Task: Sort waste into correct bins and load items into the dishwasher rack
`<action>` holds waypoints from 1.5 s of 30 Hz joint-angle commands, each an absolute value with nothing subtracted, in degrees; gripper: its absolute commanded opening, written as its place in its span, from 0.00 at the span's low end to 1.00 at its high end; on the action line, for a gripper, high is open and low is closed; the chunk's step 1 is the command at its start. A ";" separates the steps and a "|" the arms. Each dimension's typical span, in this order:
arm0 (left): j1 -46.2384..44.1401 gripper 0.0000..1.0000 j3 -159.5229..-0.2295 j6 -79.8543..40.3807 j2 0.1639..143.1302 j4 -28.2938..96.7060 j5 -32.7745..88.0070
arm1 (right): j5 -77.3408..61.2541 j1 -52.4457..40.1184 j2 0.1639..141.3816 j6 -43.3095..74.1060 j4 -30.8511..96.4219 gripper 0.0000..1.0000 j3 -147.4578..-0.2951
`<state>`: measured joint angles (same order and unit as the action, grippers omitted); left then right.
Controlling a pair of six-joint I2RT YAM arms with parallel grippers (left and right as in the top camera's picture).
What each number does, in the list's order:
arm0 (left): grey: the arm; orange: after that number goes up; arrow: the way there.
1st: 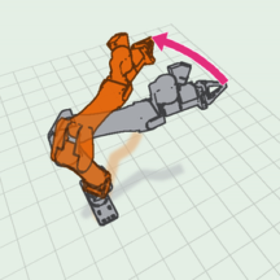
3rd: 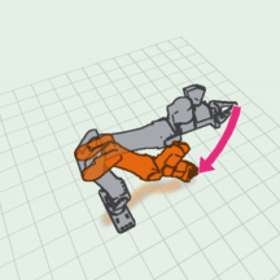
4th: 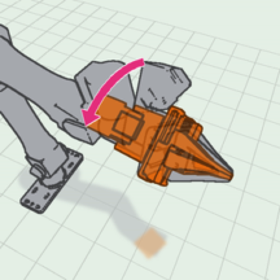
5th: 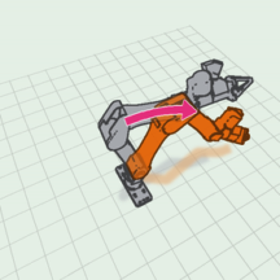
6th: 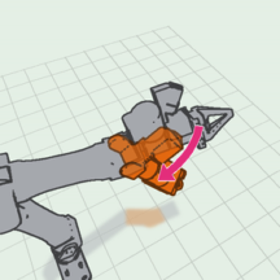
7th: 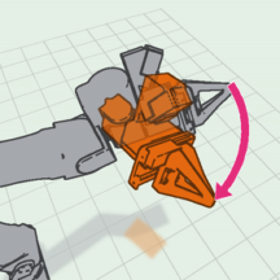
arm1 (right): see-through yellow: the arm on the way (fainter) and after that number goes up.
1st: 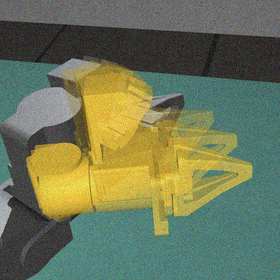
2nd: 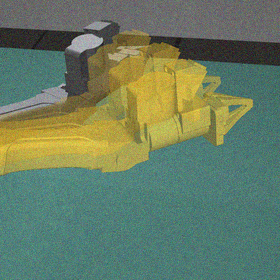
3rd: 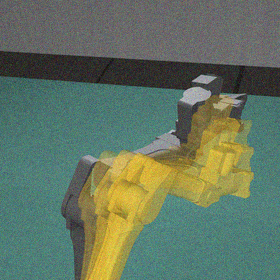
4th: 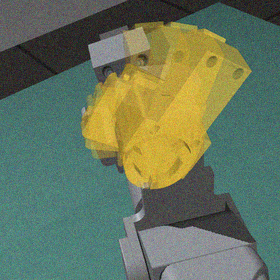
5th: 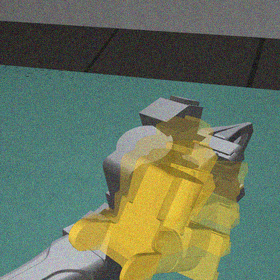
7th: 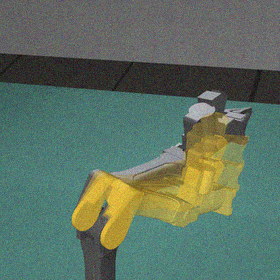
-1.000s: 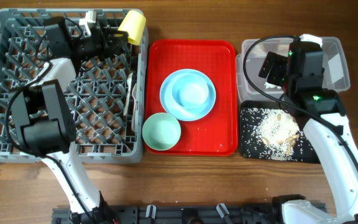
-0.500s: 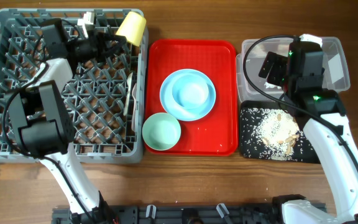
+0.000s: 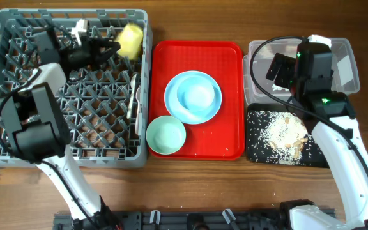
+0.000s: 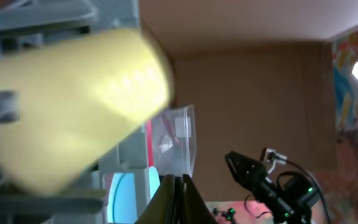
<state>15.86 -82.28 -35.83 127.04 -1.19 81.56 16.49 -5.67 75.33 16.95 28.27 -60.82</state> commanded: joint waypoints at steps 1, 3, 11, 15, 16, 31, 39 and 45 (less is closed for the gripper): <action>18.06 0.04 -81.67 -35.07 128.31 1.06 82.48 | 15.94 -5.39 75.96 16.53 28.16 1.00 -61.54; 18.81 0.04 -81.67 -35.11 128.27 2.46 82.46 | 15.97 -5.39 75.96 16.51 28.16 1.00 -61.54; 19.33 0.04 -81.67 -34.76 113.95 4.54 77.32 | 15.97 -5.39 75.96 16.53 28.16 1.00 -61.54; 15.49 0.04 -81.67 -29.54 102.65 8.23 67.24 | 15.97 -5.39 75.96 16.56 28.16 1.00 -61.54; 13.87 0.04 -81.67 -27.40 101.14 9.78 63.33 | 15.97 -5.39 75.96 16.53 28.16 1.00 -61.54; -9.69 0.04 -81.65 -13.45 108.27 21.96 -7.18 | 15.97 -5.39 75.96 16.53 28.16 1.00 -61.54; -7.05 0.04 -81.67 -13.47 112.09 21.87 -7.16 | 15.97 -5.39 75.96 16.53 28.16 1.00 -61.54; -4.51 0.04 -81.69 -14.20 110.59 19.09 -6.92 | 15.97 -5.39 75.96 16.51 28.16 1.00 -61.54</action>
